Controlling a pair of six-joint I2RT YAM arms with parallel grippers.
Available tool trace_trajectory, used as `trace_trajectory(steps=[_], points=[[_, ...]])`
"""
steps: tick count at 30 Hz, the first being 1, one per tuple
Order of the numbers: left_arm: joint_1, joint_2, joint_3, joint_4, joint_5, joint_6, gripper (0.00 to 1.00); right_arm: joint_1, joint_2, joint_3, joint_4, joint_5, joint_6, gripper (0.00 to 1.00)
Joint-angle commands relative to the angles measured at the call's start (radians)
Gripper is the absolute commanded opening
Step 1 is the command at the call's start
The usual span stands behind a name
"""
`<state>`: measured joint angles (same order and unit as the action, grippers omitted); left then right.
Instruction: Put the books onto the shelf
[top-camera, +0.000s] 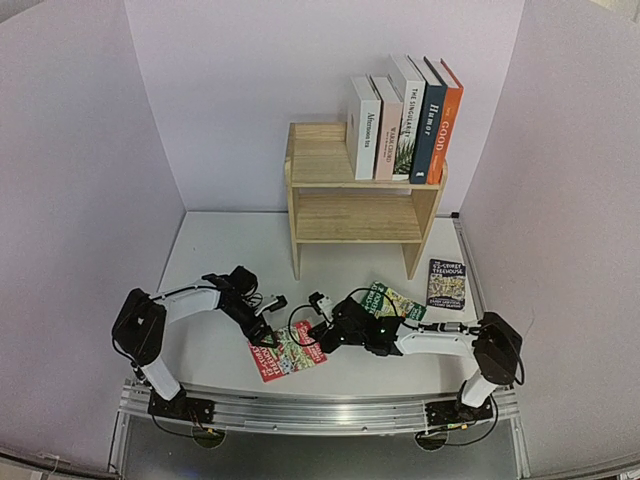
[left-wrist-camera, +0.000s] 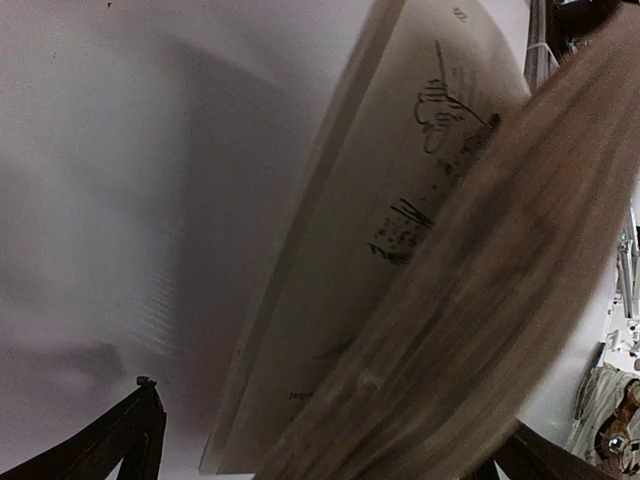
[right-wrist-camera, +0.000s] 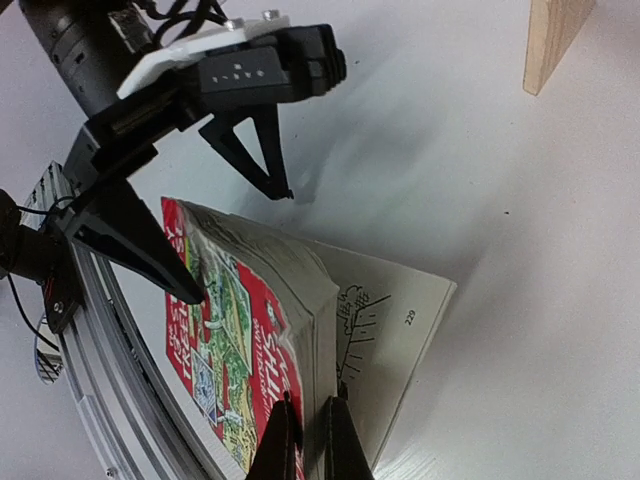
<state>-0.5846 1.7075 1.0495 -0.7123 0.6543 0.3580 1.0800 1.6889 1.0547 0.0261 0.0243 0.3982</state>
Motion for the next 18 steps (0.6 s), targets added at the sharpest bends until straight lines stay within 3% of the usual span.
trace_trajectory(steps=[1, 3, 5, 8, 13, 17, 18], points=[[-0.023, 0.043, 0.061, 0.065, 0.09, 0.007, 1.0, 0.004, -0.053, -0.003, 0.097, 0.007, -0.033, 0.0], [-0.042, 0.049, 0.057, 0.055, 0.11, 0.036, 0.95, 0.003, -0.064, -0.006, 0.113, 0.02, -0.042, 0.0], [-0.048, 0.05, 0.055, 0.036, 0.151, 0.05, 0.82, 0.003, -0.074, -0.012, 0.124, 0.037, -0.056, 0.0], [-0.049, 0.044, 0.069, -0.011, 0.217, 0.077, 0.54, 0.002, -0.081, -0.02, 0.132, 0.051, -0.066, 0.0], [-0.049, 0.042, 0.116, -0.085, 0.212, 0.091, 0.04, -0.01, -0.08, -0.026, 0.139, 0.058, -0.048, 0.0], [-0.048, 0.041, 0.176, -0.183, 0.181, 0.083, 0.0, -0.013, -0.099, -0.027, 0.114, 0.181, 0.021, 0.0], [-0.047, 0.034, 0.186, -0.197, 0.166, 0.071, 0.0, -0.014, -0.113, -0.035, 0.103, 0.226, 0.05, 0.05]])
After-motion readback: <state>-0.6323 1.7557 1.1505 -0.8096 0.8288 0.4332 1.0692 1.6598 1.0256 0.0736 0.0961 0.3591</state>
